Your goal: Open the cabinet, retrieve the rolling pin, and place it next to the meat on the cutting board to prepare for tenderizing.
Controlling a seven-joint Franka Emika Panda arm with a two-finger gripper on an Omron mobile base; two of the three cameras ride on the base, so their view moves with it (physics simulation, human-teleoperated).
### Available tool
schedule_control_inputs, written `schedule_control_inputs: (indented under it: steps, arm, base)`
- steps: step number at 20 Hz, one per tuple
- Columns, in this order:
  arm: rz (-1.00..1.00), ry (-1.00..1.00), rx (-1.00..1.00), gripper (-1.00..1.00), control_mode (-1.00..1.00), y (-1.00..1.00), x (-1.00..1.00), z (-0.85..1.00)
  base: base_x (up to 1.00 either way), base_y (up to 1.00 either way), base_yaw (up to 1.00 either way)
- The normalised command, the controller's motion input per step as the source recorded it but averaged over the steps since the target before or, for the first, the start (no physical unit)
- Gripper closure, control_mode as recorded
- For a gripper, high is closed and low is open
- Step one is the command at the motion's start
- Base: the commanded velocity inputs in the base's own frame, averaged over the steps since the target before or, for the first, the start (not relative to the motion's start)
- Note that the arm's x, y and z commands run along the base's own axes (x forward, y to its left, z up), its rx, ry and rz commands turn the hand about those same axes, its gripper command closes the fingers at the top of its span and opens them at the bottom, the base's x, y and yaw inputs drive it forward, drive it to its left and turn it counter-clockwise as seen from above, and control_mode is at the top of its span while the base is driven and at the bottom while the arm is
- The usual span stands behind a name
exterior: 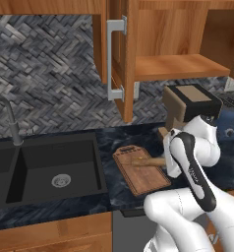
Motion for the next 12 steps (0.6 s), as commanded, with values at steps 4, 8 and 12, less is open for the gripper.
schedule_control_inputs:
  steps: [4, 8, 12]
  arm:
    - [0.04, 0.0, -0.01, 1.0, -1.0, 0.09, 0.37, -0.3]
    - [0.05, 0.0, -0.02, 1.0, -1.0, 0.11, 0.36, -0.35]
    - [0.04, 0.0, -0.02, 1.0, -1.0, 0.1, 0.29, -0.36]
  base:
    - [0.0, 0.0, 0.0]
    - [0.0, 0.0, 0.0]
    - [0.0, 0.0, 0.0]
